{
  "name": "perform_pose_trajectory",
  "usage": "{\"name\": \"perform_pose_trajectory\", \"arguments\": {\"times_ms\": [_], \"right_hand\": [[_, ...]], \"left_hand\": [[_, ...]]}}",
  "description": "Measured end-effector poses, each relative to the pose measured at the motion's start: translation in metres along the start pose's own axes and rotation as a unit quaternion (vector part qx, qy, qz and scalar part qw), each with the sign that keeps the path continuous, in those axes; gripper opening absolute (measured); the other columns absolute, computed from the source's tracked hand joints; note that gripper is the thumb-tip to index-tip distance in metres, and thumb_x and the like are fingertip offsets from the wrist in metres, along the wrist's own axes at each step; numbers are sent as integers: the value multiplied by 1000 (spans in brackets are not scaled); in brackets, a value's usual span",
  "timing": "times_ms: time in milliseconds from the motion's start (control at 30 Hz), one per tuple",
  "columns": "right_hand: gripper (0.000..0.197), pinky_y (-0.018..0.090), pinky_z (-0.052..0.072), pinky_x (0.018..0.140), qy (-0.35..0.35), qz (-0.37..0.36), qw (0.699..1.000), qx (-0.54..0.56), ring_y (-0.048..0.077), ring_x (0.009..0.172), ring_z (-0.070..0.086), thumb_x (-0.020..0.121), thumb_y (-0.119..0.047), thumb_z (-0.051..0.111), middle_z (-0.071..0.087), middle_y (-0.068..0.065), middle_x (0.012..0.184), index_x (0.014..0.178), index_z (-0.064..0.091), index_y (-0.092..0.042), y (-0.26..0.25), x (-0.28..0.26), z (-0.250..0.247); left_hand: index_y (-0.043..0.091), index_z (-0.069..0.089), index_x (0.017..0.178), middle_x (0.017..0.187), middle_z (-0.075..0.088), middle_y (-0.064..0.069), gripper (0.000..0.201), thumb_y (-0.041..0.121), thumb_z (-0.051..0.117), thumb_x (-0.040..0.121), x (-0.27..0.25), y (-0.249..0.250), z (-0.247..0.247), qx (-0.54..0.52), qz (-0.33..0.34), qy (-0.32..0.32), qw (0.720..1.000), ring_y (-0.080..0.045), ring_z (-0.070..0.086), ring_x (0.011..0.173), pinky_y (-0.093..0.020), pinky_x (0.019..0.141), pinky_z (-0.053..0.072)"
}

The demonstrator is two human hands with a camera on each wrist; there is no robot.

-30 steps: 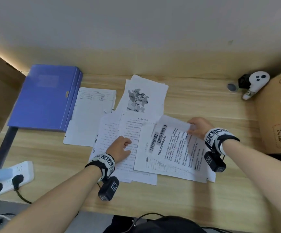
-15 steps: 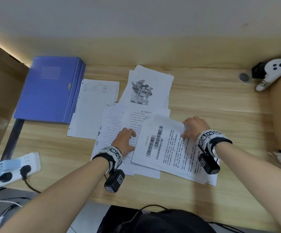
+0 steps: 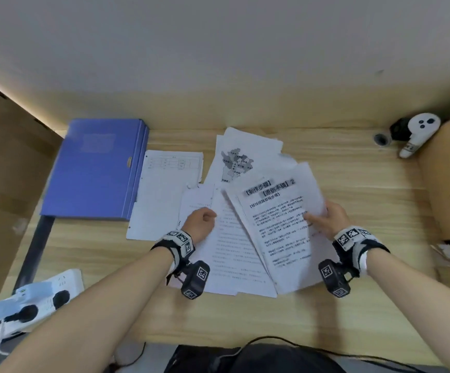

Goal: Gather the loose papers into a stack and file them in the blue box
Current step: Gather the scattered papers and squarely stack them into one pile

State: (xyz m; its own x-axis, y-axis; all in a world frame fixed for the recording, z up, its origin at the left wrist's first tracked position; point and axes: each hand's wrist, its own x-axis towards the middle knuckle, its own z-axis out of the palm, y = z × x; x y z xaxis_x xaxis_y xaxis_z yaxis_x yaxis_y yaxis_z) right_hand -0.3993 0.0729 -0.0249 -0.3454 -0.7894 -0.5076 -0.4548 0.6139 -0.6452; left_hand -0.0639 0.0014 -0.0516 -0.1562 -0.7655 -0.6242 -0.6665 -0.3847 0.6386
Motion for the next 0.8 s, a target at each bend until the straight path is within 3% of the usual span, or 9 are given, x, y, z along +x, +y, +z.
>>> {"name": "perform_pose_trajectory", "arguments": {"times_ms": [100,167,267,367,467,533,667,800], "right_hand": [[49,43,54,90,-23,36,999,3,31,107,63,81,-14,74,66,14,121,126,57,-6,-9,-10,31],[48,46,54,92,-40,62,997,-27,31,107,64,80,-16,74,67,11,120,124,57,-8,-13,-13,52],[51,41,55,85,-39,92,993,-60,28,99,65,75,-24,79,69,9,115,120,58,-12,-13,-15,81],[47,40,55,81,-21,113,992,-55,28,93,66,74,-26,80,71,11,111,115,62,-11,-15,-18,102],[38,36,53,74,2,124,991,-43,26,84,64,77,-22,79,72,14,107,110,68,-9,-20,-26,115],[36,36,54,74,28,113,992,-40,27,84,64,77,-21,78,72,14,107,109,68,-9,-21,-32,123],[44,47,56,84,61,109,992,-11,32,96,66,75,-20,79,70,16,112,114,63,-6,-20,-41,138],[53,47,53,92,63,106,992,26,32,106,63,75,-18,79,66,14,120,121,55,-6,-23,-52,151]], "left_hand": [[10,54,125,125,53,-10,36,8,54,89,-2,-17,-28,63,-10,138,988,-26,54,109,-29,91,43],[7,44,135,134,44,-14,53,12,62,85,-4,-31,-40,79,-35,158,984,-31,46,123,-37,102,41],[7,39,140,137,46,-15,64,16,67,83,-6,-48,-47,30,-83,134,987,-31,50,121,-37,101,43],[9,48,130,123,60,-10,45,13,62,88,-8,-55,-47,-49,-69,115,990,-22,56,97,-28,82,44],[9,56,119,117,65,-7,28,11,55,91,-8,-59,-47,-60,-30,119,991,-20,58,91,-27,76,45],[9,59,117,119,66,-8,26,10,48,94,-8,-60,-45,-66,-17,104,992,-23,61,93,-28,77,48],[8,58,124,122,66,-12,34,12,35,99,-8,-60,-35,-116,-24,74,990,-26,63,94,-30,77,50],[10,59,125,120,67,-4,32,23,47,99,-14,-60,-25,-220,-17,37,975,-21,63,102,-30,87,49]]}}
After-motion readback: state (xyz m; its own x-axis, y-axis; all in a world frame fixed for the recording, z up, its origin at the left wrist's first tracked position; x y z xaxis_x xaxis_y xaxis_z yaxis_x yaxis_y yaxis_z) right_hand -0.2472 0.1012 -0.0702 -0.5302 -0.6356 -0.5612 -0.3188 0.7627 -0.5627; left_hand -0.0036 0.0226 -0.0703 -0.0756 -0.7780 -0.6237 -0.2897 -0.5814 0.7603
